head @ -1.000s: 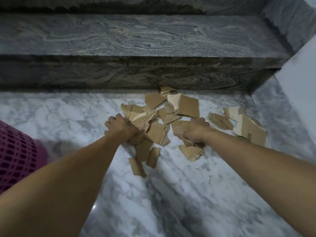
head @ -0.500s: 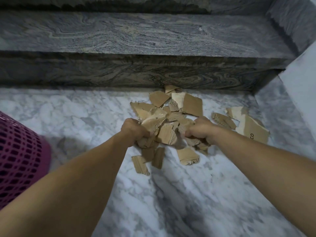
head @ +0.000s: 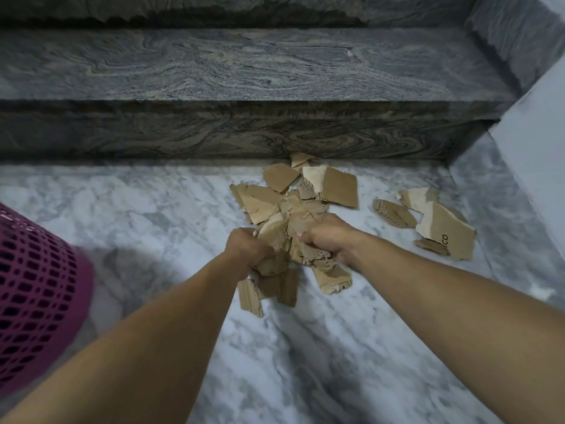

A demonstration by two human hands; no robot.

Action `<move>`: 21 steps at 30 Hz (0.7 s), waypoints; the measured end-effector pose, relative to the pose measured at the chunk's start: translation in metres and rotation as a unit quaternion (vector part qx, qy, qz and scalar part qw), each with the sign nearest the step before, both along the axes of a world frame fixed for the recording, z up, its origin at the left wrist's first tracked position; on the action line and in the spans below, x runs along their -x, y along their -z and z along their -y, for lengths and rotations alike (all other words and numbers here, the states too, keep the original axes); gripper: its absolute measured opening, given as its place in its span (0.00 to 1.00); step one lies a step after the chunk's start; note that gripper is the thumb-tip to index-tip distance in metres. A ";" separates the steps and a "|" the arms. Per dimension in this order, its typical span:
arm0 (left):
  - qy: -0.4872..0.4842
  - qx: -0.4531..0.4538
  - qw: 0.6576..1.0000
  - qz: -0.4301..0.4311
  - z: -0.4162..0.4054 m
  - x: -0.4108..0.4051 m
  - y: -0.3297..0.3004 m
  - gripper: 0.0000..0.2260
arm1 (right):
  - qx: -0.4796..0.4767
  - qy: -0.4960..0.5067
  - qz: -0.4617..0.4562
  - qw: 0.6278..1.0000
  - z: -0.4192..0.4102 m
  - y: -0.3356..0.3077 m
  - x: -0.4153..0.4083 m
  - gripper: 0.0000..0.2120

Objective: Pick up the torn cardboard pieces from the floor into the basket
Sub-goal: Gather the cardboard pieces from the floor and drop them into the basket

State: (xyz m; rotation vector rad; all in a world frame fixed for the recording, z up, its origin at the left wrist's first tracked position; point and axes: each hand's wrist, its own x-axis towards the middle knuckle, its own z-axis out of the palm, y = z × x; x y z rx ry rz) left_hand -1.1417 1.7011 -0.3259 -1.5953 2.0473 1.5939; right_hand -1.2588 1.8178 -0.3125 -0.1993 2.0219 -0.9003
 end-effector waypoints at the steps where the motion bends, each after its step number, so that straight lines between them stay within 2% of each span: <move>1: -0.007 -0.007 1.000 -0.004 0.001 -0.001 0.000 0.17 | 0.004 0.009 0.011 1.000 0.001 -0.003 0.002 0.08; 5: -0.031 -0.036 0.998 -0.032 0.011 -0.009 -0.003 0.19 | -0.028 -0.019 0.042 0.999 -0.009 -0.018 0.021 0.10; 9: -0.018 -0.083 0.995 -0.044 0.026 -0.022 -0.009 0.20 | -0.071 -0.043 0.001 0.997 -0.033 -0.038 0.045 0.13; 11: 0.005 -0.116 0.992 -0.039 0.029 -0.027 -0.011 0.20 | -0.106 -0.081 0.009 0.991 -0.045 -0.044 0.048 0.16; 13: 0.043 -0.120 0.992 -0.023 0.027 -0.031 -0.009 0.21 | -0.164 -0.159 -0.037 0.973 -0.055 -0.041 0.040 0.16; 15: 0.076 -0.072 0.994 -0.001 0.019 -0.031 -0.004 0.23 | -0.203 -0.213 -0.129 0.947 -0.062 -0.030 0.027 0.22; 17: 0.107 0.023 0.993 0.045 0.006 -0.029 0.002 0.25 | -0.232 -0.228 -0.184 0.928 -0.068 -0.019 0.012 0.35; 19: 0.167 0.149 0.967 0.126 -0.011 -0.028 0.005 0.26 | -0.240 -0.214 -0.196 0.927 -0.073 -0.007 0.000 0.45; 21: 0.204 0.220 0.940 0.163 -0.027 -0.031 0.010 0.29 | -0.235 -0.204 -0.223 0.924 -0.077 0.002 -0.014 0.48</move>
